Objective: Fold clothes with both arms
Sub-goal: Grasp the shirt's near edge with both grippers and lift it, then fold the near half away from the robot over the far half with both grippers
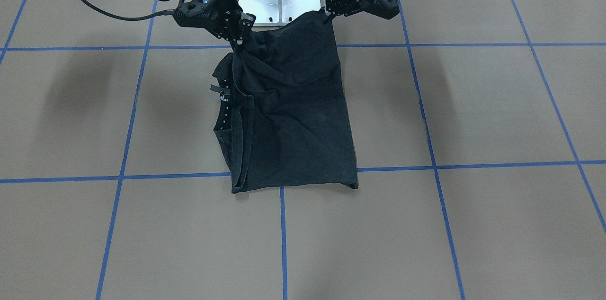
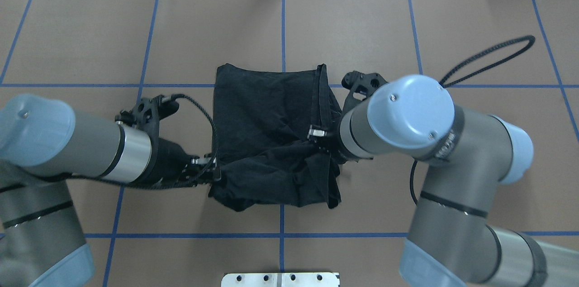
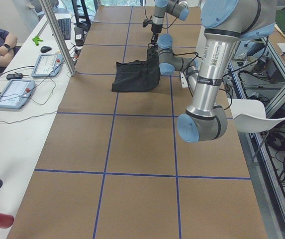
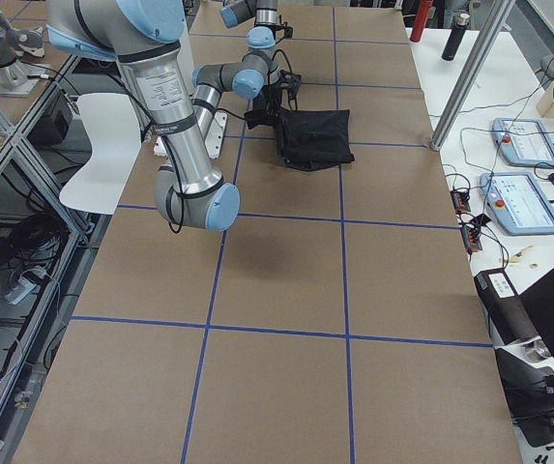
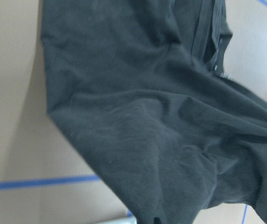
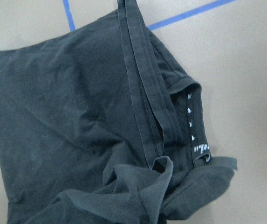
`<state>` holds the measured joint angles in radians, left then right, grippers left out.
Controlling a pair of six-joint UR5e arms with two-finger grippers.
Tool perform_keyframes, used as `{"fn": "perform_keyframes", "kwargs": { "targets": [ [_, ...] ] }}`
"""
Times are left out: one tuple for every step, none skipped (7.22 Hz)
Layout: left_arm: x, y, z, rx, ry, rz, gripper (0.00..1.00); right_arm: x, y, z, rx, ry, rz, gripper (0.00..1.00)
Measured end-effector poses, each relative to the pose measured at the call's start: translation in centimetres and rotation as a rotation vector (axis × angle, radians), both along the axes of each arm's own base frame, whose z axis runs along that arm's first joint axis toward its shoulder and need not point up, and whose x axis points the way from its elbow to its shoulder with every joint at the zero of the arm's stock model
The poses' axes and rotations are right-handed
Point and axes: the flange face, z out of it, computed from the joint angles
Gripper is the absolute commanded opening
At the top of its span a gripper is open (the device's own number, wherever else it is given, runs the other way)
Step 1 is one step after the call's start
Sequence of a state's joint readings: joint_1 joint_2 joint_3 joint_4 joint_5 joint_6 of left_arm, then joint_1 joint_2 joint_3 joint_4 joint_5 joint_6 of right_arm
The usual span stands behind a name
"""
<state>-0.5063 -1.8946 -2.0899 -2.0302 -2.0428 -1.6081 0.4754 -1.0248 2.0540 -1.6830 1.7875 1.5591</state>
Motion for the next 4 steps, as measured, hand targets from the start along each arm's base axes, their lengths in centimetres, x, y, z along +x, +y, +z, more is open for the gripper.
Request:
{"fn": "perform_keyframes", "kwargs": {
  "targets": [
    [0.9, -2.6, -0.3, -0.009, -0.018, -0.034, 0.00, -0.8, -2.5, 0.5, 0.001, 0.031, 0.016, 0.00],
    [2.3, -5.5, -0.4, -0.019, -0.040, -0.066, 0.00, -2.0, -4.5, 1.2, -0.003, 0.062, 0.026, 0.00],
    [3.4, -8.5, -0.5, -0.013, -0.063, -0.095, 0.00, -3.2, -6.0, 1.9, -0.010, 0.093, 0.032, 0.00],
    [4.0, -11.5, -0.4, 0.010, -0.089, -0.118, 0.00, -4.1, -7.3, 2.5, -0.017, 0.118, 0.038, 0.00]
  ]
}}
